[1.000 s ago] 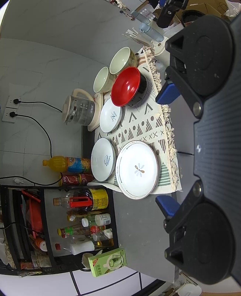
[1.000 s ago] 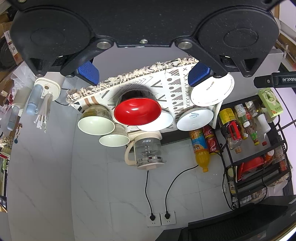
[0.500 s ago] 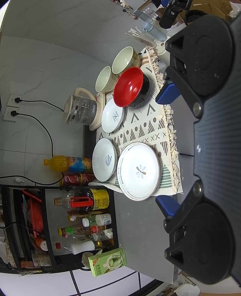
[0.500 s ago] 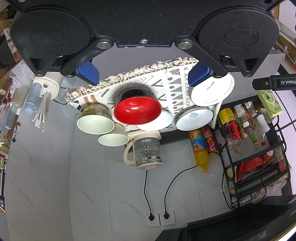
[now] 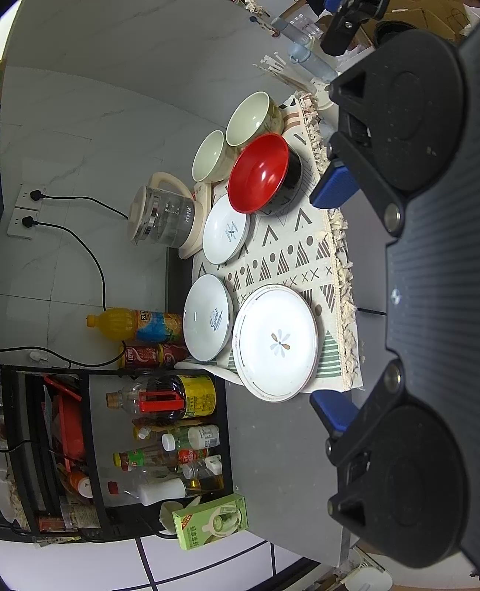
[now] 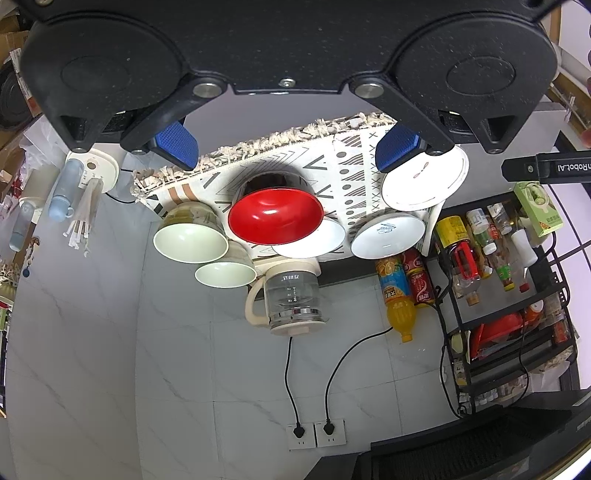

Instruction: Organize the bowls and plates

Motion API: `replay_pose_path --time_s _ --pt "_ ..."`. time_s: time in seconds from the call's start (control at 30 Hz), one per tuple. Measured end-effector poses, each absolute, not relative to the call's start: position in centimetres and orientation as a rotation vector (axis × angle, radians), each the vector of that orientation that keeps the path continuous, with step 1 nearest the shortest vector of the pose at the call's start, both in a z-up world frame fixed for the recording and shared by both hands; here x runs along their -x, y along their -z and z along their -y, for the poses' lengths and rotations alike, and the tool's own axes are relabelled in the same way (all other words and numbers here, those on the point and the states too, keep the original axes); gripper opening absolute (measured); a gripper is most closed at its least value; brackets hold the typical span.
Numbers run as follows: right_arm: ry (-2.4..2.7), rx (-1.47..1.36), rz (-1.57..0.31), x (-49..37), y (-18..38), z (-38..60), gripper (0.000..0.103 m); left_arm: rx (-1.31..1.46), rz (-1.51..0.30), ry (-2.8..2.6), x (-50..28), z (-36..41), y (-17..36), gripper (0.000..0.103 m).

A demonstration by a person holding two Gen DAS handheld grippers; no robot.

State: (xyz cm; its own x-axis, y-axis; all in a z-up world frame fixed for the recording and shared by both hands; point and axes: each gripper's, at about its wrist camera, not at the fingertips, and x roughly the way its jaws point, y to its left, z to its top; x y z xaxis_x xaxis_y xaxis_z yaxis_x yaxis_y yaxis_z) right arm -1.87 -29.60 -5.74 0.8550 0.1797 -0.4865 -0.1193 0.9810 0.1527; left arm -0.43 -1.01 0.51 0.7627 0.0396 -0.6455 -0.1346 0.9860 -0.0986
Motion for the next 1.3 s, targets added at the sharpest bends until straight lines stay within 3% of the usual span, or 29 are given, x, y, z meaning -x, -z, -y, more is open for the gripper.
replay_pose_path --time_s 1.3 --pt "-0.144 -0.139 -0.586 -2.6 6.6 31.4 0.103 0.140 -0.781 -0.096 -5.2 2.4 1.2 0.103"
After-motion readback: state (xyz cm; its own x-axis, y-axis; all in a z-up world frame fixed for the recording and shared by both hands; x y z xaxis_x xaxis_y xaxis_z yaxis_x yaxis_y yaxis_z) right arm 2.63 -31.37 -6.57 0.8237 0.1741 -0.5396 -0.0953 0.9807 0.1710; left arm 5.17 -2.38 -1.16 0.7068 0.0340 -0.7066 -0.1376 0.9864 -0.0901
